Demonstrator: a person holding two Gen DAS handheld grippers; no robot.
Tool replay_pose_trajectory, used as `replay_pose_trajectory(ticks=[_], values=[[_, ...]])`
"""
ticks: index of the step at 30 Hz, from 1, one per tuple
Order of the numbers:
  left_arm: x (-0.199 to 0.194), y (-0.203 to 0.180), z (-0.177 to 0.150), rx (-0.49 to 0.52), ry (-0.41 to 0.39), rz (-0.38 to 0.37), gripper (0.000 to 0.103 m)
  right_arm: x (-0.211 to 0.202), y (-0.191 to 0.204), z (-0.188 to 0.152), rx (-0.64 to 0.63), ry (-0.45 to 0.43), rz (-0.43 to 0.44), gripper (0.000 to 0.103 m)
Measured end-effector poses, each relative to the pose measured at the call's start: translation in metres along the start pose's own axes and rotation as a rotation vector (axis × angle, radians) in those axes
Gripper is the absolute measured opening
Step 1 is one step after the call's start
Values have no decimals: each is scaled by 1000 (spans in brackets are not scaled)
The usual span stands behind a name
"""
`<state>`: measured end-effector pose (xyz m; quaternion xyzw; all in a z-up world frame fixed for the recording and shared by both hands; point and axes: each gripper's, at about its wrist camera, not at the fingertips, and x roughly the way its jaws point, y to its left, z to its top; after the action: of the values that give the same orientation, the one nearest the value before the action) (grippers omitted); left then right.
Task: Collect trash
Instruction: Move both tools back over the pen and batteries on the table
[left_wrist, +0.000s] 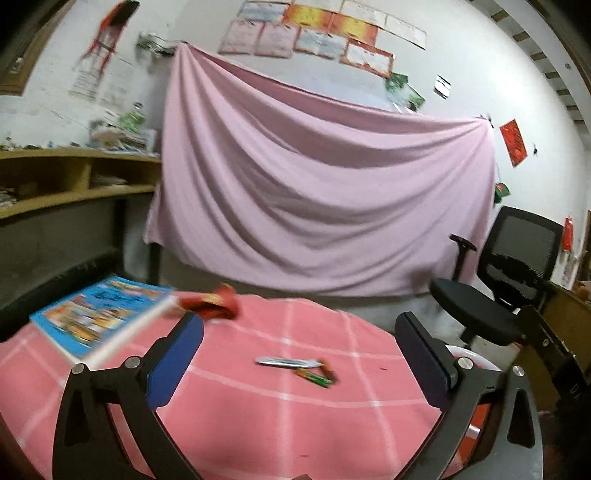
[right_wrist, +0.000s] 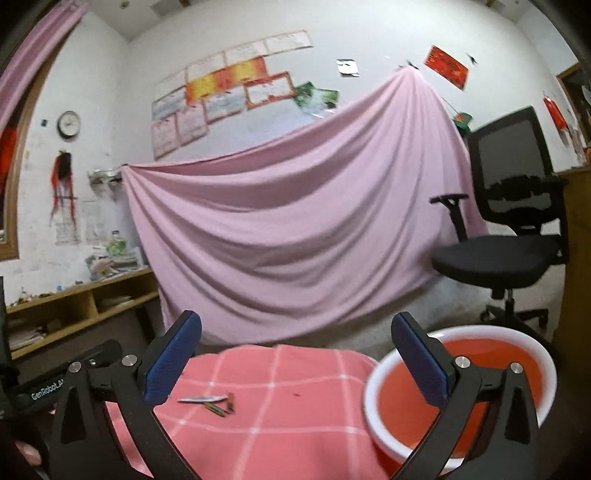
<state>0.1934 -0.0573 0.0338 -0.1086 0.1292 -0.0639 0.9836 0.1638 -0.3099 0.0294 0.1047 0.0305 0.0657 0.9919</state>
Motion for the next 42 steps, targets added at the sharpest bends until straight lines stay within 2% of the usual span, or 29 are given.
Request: replay_pose_trajectory(ticks=[8,14,19,23,26,28,29,30,31,33,35,37,38,42], values=[[-14,37,-7,34,-55,72,101,4,40,-8,-116,-45,59,103],[-6,43,-5,53,-82,78,102,12,61,-16,-213,-84,73,103],[22,44,-2,129,-2,39,101,30,62,-18,-247,-59,70,103],[51,42,-3,174,84,3,101,54,55,-19,-234,32,59,103],[81,38,-5,200,188,-9,101,78,51,-22,-219,150,67,103],[99,37,-7,201,262,-18,99,93,49,-26,-211,229,85,97],[110,37,-8,197,304,-26,95,97,50,-27,-216,259,89,95],[117,38,-10,190,329,-37,92,101,51,-30,-229,291,87,87],[124,39,-11,185,354,-53,87,107,52,-34,-246,326,84,79],[136,40,-15,177,409,-81,75,115,52,-39,-255,380,91,73],[147,40,-19,168,464,-115,57,127,53,-44,-257,441,114,67],[157,42,-23,155,511,-147,50,137,55,-50,-268,495,126,53],[162,42,-25,147,535,-167,46,143,56,-54,-271,528,138,49],[176,39,-26,139,616,-241,44,161,58,-67,-275,646,173,36]])
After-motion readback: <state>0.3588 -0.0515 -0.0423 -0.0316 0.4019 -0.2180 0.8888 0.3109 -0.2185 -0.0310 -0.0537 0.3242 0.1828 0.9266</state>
